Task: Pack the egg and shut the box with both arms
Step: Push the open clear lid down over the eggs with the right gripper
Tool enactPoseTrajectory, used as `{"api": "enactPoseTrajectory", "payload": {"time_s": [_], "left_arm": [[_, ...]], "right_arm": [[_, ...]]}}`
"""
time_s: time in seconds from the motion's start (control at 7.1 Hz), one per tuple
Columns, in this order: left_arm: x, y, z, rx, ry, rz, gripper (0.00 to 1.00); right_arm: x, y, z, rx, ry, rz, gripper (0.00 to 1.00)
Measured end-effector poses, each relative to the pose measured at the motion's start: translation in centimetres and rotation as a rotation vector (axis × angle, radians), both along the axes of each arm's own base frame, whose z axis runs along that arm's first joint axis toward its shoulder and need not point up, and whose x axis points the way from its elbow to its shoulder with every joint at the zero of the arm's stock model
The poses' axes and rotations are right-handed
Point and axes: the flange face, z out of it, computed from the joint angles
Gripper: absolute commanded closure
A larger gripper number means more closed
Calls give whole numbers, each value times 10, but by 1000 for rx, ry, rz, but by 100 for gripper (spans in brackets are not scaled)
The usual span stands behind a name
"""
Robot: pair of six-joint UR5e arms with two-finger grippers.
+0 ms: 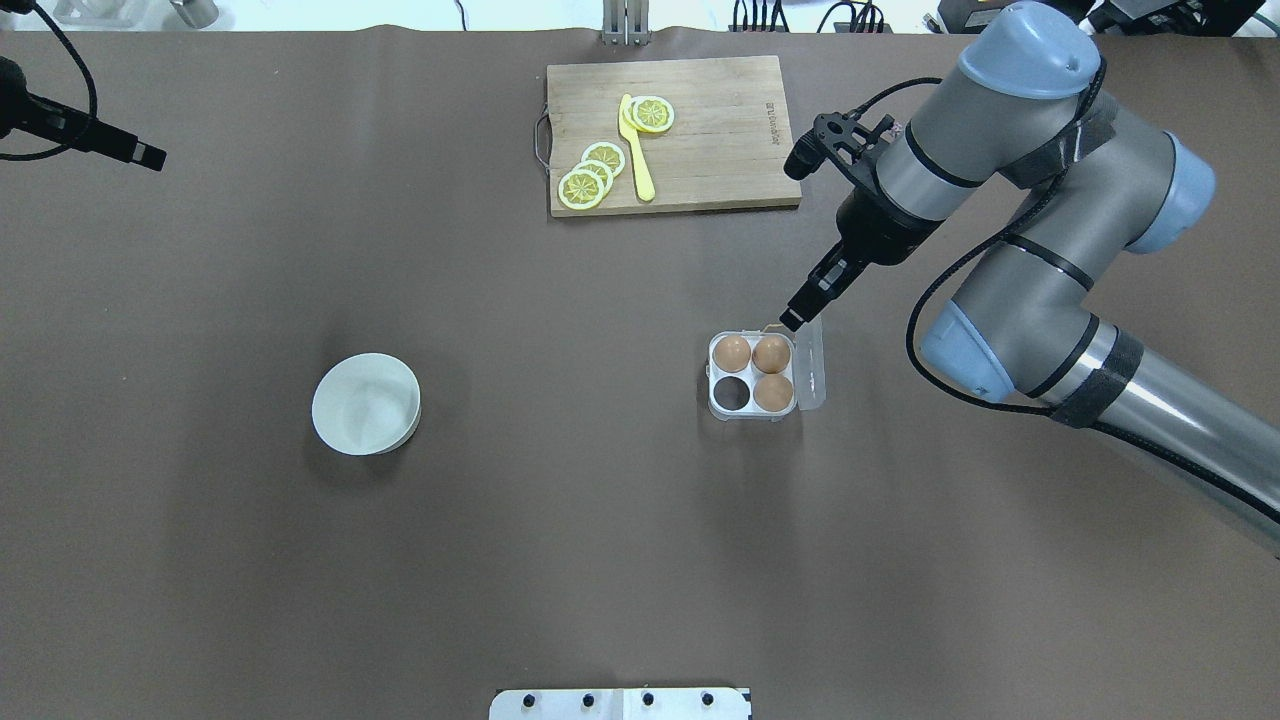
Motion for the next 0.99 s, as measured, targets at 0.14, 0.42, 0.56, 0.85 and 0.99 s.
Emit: {"api": "enactPoseTrajectory", "payload": {"time_s": [0.14, 0.42, 0.56, 0.85, 0.99], "left_arm": [[0, 0, 0, 0, 0, 0, 9], [1, 0, 0, -1, 0, 1, 9], [1, 0, 1, -2, 0, 1, 9], [2, 1, 1, -1, -1, 2, 9], [3, 1, 0, -1, -1, 4, 9]], "right_arm": [[-2, 1, -3, -4, 0, -2, 33], [7, -6, -12, -16, -4, 9, 34], [20, -14, -15, -25, -11, 22, 35], [52, -30, -8, -67, -10, 52, 51], [67, -35, 6, -90, 2, 72, 52]]}}
